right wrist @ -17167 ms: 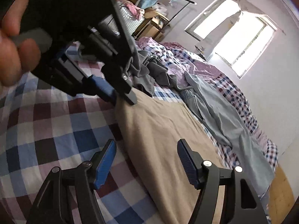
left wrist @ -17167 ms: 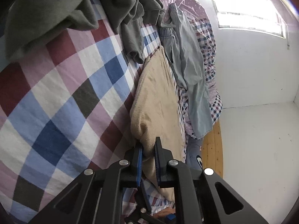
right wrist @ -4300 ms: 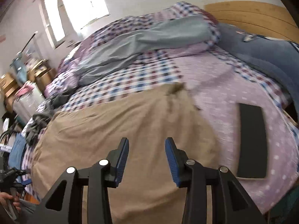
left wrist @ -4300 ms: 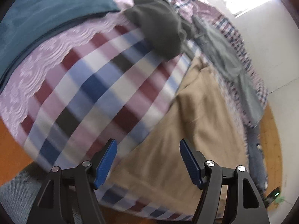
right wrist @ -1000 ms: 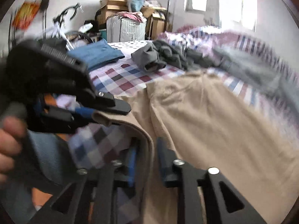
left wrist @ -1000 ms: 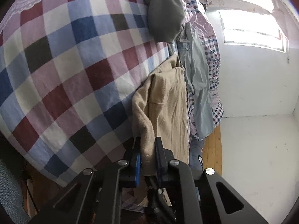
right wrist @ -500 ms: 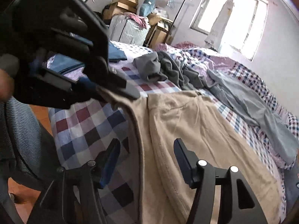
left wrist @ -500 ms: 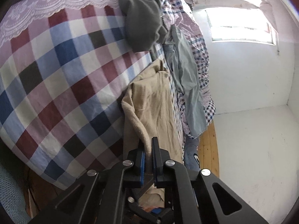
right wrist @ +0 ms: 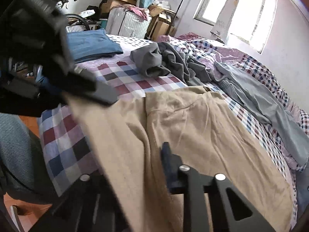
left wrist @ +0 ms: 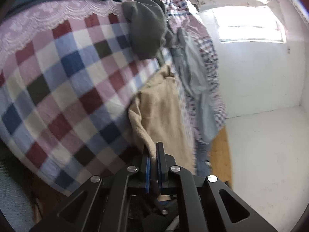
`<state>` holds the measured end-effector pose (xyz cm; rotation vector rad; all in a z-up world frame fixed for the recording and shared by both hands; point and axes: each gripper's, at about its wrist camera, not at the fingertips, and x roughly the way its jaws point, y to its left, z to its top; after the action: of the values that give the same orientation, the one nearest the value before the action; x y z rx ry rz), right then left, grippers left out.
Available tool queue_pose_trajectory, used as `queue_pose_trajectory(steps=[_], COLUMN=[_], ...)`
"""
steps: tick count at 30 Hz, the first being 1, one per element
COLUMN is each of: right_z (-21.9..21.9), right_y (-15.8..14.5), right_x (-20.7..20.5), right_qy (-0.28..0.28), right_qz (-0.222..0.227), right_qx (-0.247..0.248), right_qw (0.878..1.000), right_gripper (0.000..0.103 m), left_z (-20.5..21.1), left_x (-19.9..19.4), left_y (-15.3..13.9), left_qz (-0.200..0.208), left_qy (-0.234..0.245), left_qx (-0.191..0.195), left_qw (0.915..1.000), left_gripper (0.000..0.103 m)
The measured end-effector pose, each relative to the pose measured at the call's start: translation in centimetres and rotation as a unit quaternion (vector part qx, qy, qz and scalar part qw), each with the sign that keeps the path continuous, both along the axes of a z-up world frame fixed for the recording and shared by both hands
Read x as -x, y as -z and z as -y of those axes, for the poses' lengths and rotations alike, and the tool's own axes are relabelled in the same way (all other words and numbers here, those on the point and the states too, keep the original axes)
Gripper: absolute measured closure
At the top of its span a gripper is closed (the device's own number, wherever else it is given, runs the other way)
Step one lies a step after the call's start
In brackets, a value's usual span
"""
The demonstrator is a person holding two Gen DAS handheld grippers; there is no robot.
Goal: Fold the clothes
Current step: 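Grasp the shirt edge with the left gripper while the right gripper pinches beside it, then lift the beige shirt with both grippers, holding its folded edge up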
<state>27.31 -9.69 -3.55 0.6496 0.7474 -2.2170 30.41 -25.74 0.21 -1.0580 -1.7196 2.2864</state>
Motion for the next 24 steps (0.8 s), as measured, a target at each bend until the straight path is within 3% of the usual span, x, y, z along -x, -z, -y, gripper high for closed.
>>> queue_pose_trajectory(steps=[3,6,8,10,13,17,24], right_z=[-0.6,-1.0,-1.1,-1.2,-1.6,-2.2,-3.2], right_y=[-0.4,-1.0,-1.4,-2.0,-3.0,-4.3,-5.8], right_x=[0.9,0.6,0.1,-0.4,-0.7,-0.4,-0.1], right_qy=[0.009,0.008,0.005,0.000,-0.002,-0.003,-0.007], right_qz=[0.023,0.018,0.011,0.000,-0.003,-0.001,0.005], right_qx=[0.020,0.028,0.033,0.037,0.051,0.071,0.096], right_qw=[0.999,0.999,0.999,0.999,0.999,0.997,0.995], right_gripper=[0.095,0.097,0.097,0.098,0.098,0.098,0.098], left_z=[0.0,0.1,0.5,0.9,1.4,1.4,0.8], left_x=[0.1,0.4,0.5,0.6,1.4,3.7,9.2], left_y=[0.0,0.0,-0.2,-0.4,-1.1,-1.5,-1.6], left_qz=[0.019,0.030,0.032,0.029,0.014,0.023,-0.005], left_qy=[-0.002,-0.004,-0.007,-0.010,0.007,0.040,0.124], left_qx=[0.021,0.032,0.038,0.044,0.056,0.079,0.058], left_qw=[0.9996,0.9990,0.9988,0.9986,0.9983,0.9958,0.9906], left_gripper=[0.099,0.091,0.075,0.047,0.037,0.035,0.035])
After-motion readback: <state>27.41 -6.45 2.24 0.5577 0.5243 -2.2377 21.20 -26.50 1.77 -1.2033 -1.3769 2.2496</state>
